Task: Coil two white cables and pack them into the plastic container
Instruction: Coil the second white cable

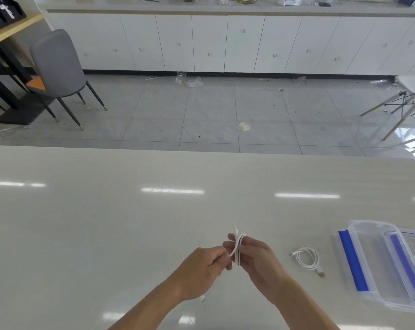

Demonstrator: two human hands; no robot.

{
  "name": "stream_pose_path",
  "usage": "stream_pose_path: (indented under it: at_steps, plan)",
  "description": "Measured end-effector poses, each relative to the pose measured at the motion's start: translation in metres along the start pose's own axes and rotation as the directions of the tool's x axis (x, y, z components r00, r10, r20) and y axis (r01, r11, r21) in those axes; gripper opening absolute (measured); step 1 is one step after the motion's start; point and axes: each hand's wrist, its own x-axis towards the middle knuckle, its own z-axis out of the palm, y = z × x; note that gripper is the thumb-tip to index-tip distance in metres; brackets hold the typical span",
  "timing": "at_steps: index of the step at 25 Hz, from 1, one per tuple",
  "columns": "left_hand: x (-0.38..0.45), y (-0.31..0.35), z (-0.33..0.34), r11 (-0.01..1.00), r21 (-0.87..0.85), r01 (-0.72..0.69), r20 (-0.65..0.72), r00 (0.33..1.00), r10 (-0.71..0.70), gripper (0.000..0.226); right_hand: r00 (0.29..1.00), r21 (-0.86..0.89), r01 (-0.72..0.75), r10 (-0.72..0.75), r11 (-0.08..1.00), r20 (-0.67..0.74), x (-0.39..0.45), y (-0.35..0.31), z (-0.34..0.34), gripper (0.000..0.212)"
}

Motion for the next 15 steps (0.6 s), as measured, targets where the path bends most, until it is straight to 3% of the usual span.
stream_pose_path:
  at_steps: [4,9,12,15]
  plan:
    - [-0.006,-0.009,0.017,0.986,-0.160,0.041,0.045,0.998,-0.035,0.029,0.997,0.340,-0.038,0.012,0.940,0.079,0.002,-0.013,-0.003,0.033]
    - [-0.008,-0.024,0.024,0.958,-0.270,0.092,0.118,0.991,-0.061,0.030,0.972,0.365,-0.081,-0.007,0.928,0.235,-0.005,-0.019,0.001,0.029]
    - [-0.006,-0.031,0.017,0.970,-0.197,0.145,0.165,0.980,-0.113,0.030,0.944,0.241,-0.092,0.007,0.966,0.329,-0.010,-0.021,0.000,0.023]
    - [0.000,-0.033,0.002,0.988,-0.027,0.151,0.217,0.966,-0.141,0.030,0.881,-0.134,-0.035,0.094,0.990,0.465,-0.019,-0.024,-0.004,0.021]
